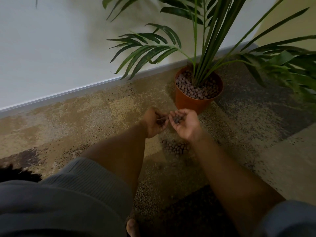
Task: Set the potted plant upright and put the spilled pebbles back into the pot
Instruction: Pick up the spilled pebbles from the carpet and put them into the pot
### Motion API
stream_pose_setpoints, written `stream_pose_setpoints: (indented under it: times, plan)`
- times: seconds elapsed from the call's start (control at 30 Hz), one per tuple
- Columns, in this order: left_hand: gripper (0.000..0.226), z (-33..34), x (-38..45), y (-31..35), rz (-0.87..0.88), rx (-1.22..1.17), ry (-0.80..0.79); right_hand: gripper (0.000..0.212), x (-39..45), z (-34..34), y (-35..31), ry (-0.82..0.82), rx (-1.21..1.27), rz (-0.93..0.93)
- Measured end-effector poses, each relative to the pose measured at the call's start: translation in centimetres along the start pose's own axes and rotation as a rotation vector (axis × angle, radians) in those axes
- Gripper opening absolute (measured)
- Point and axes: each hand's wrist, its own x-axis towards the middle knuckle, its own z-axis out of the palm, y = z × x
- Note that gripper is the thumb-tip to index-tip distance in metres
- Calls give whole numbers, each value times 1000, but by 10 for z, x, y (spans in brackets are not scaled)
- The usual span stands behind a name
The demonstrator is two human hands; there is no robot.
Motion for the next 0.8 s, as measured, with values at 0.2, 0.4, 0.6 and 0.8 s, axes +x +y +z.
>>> stream_pose_setpoints:
  times: [0.2,0.4,0.6,0.8]
  plan:
    - [26,50,11,30,143,-26,-1,19,-15,32,-33,-25,176,-159]
    - [29,106,4,55,259,-180,-90,45,-30,47,-73,-65,339,-305]
    - [36,134,-10,53,236,-169,-200,53,-35,45,-91,-164,321,-310]
    - [49,124,-13,50,214,-253,-231,50,-30,37,-94,-136,364,-289]
